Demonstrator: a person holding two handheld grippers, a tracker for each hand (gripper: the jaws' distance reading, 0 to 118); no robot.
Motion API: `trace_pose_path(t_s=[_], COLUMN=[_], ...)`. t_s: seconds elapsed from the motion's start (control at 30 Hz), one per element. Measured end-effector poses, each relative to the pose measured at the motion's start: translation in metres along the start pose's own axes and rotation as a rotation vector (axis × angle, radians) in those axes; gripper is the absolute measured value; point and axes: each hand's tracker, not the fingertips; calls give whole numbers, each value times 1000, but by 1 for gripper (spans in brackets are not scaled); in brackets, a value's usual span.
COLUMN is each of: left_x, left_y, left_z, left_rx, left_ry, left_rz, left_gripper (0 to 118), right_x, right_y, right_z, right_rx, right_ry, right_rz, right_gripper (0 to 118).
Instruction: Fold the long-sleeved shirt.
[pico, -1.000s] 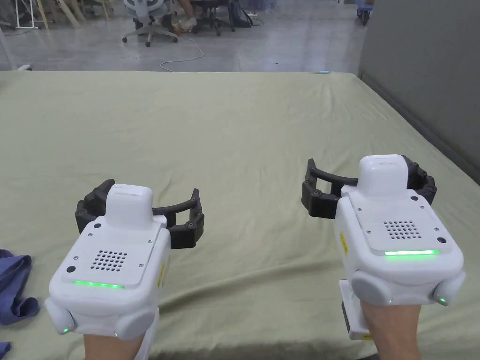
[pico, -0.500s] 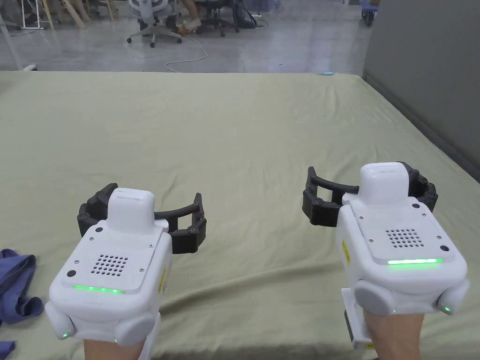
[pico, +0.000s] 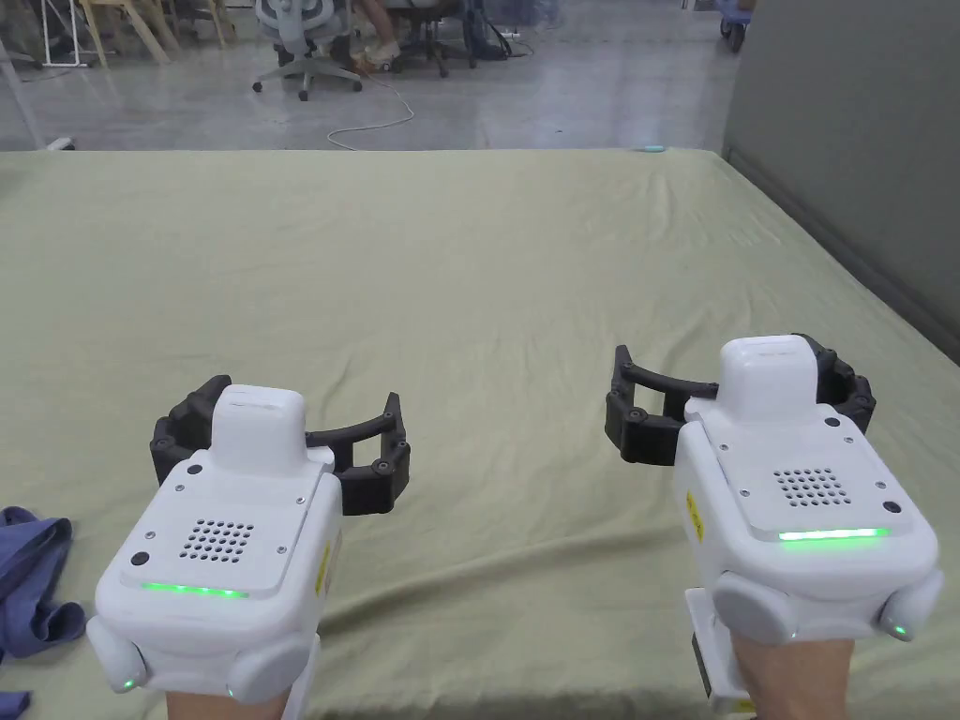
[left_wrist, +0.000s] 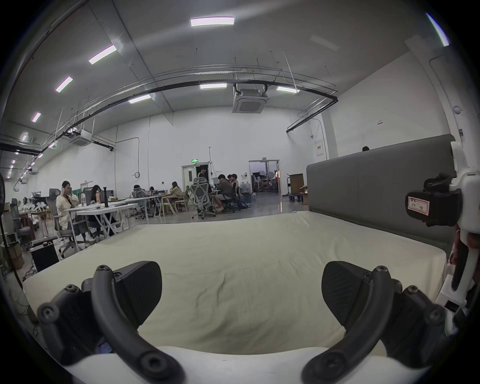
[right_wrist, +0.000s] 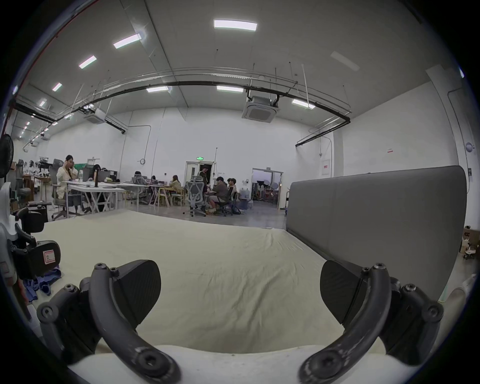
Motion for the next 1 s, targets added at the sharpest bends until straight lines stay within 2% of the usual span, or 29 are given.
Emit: trace_pose_path(t_s=[0.2, 0.33, 0.4, 0.43, 0.5, 0.6, 0.67, 0.77, 0.87, 1.0], left_x=[3, 9, 9, 9, 9, 10, 10, 8, 6, 7], left_y=[5, 6, 6, 6, 4, 4, 4, 4, 3, 1], left_z=[0, 2, 2, 2, 2, 3, 4, 5, 4, 4], left_rx=[12, 18, 15, 10, 8, 4, 4, 3, -6, -15], left_ry=[-5, 9, 3, 1, -2, -4, -6, -11, -15, -7], left_rz=[18, -35, -31, -22, -12, -15, -28, -19, 6, 2], left_gripper=[118, 118, 118, 118, 118, 118, 118, 118, 118, 118], right_x=[1, 3, 3, 2, 0, 1, 1, -1, -9, -10], right_y=[-1, -1, -1, 0, 3, -1, -1, -2, 4, 9], right_z=[1, 1, 0, -1, -3, -2, -3, -1, -4, 2], right_rx=[-1, 2, 10, -35, -102, -112, -135, -123, -150, -138], right_ry=[-1, -12, -4, -28, -74, 47, 88, 69, -26, -1], right_rz=[5, -18, -48, -88, -102, -74, -61, -65, -34, -65], right_gripper=[118, 118, 118, 118, 118, 118, 118, 118, 118, 118])
